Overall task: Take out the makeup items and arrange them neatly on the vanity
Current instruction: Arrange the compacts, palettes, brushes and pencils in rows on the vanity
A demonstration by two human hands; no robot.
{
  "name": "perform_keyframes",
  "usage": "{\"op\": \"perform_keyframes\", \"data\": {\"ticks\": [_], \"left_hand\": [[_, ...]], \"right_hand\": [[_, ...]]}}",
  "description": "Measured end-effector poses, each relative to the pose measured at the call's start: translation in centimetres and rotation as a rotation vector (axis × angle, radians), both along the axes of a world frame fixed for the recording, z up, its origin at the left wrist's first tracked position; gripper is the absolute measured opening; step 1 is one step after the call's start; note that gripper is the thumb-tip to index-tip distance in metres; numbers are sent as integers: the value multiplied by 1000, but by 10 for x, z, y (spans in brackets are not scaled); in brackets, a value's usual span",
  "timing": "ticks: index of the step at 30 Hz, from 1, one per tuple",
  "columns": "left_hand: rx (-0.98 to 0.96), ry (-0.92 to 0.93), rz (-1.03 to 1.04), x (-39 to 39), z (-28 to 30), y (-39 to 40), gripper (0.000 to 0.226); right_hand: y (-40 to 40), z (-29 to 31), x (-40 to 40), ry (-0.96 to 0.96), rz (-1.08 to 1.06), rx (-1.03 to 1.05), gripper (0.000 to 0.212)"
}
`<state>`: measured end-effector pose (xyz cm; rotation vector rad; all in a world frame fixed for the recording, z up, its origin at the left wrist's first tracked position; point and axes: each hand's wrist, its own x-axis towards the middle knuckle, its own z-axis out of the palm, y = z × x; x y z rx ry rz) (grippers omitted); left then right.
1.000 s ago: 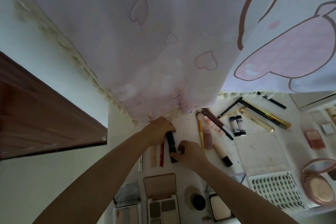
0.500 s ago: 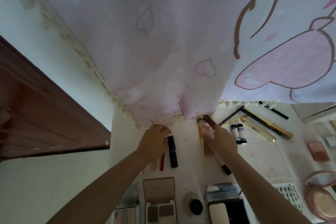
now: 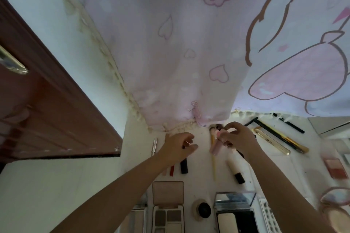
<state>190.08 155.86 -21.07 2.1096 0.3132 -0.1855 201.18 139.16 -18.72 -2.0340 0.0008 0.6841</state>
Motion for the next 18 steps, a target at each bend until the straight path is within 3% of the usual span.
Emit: {"op": "perform_keyframes", "data": {"ticks": [2, 4, 7, 10, 18], "left_hand": [[-55, 8, -60, 3, 11, -11, 41], [-53, -51, -78, 3, 21, -16, 29], [-13, -125, -62, 0, 36, -14, 19], [248, -197, -131, -4, 52, -7, 32], [560, -241, -238, -15, 89, 7, 35]], "right_hand": [[0, 21, -11, 163, -62, 310, 14], [2, 38, -22, 237, -56, 472, 16], [7, 50, -30, 172, 21, 392, 11], [9, 56, -31, 86, 175, 292, 13], [15, 69, -47, -33, 183, 629, 21]]}}
